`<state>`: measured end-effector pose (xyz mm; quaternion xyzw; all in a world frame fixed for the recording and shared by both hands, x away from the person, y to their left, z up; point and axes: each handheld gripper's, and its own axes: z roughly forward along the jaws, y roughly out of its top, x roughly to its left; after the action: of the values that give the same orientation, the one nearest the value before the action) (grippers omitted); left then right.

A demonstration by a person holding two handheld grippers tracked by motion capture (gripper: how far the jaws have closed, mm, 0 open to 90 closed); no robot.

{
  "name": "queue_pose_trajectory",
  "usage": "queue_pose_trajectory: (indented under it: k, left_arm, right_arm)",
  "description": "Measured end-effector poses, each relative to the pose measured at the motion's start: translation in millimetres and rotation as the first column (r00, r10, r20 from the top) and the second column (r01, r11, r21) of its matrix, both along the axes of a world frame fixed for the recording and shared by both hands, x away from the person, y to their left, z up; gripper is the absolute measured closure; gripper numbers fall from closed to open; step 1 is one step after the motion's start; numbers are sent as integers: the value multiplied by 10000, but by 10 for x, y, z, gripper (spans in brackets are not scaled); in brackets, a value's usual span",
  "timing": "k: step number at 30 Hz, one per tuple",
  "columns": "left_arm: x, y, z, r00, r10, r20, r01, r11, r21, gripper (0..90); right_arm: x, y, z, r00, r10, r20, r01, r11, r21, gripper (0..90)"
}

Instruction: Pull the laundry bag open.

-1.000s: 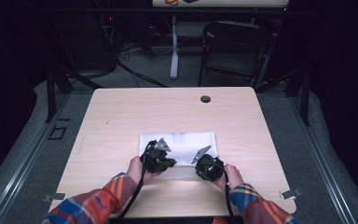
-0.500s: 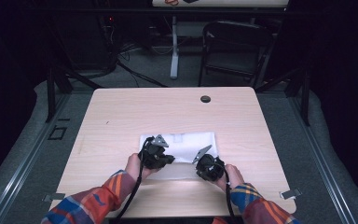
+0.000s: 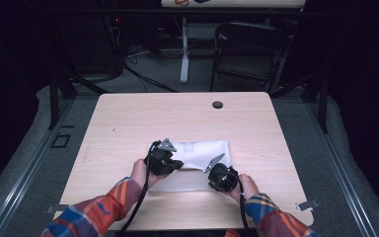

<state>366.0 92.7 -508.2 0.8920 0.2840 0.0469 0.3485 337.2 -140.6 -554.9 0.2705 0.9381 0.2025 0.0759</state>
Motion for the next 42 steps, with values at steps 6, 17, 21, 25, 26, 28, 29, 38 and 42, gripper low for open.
queue_pose_trajectory:
  k: [6, 17, 21, 25, 26, 28, 29, 38, 42]
  left_arm:
    - [28, 8, 42, 9999, 39, 99, -39, 10000, 58, 878]
    - [84, 13, 109, 9996, 160, 239, -161, 9999, 37, 879]
    - [104, 16, 134, 9995, 145, 283, -147, 9999, 79, 879]
    - [114, 10, 163, 9991, 175, 374, -179, 9998, 117, 879]
    - [118, 10, 175, 9991, 171, 387, -177, 9997, 142, 879]
    - [122, 3, 192, 9989, 163, 438, -169, 9998, 134, 879]
    - [128, 0, 202, 9988, 140, 472, -147, 9998, 142, 879]
    - [183, -21, 303, 9977, 88, 667, -107, 9996, 278, 879]
    - [198, -30, 352, 9967, 159, 800, -184, 9993, 313, 880]
  right_arm:
    - [-2, -3, 0, 10000, 1, -35, -1, 10000, 8, 900]
    - [-1, -13, 5, 9999, 17, -167, -17, 10000, -2, 900]
    - [-1, -16, 10, 9998, 10, -194, -11, 10000, -53, 900]
    - [2, -21, 10, 9996, 32, -279, -32, 10000, -22, 900]
    - [2, -22, 10, 9996, 27, -288, -27, 10000, -7, 900]
    - [1, -23, 10, 9995, 15, -307, -15, 10000, 1, 900]
    - [-1, -23, 12, 9995, -3, -330, 2, 10000, -16, 900]
    - [-18, -18, 11, 9992, 12, -391, -12, 10000, 3, 900]
    - [-20, -20, 17, 9989, 95, -469, -98, 9999, -62, 900]
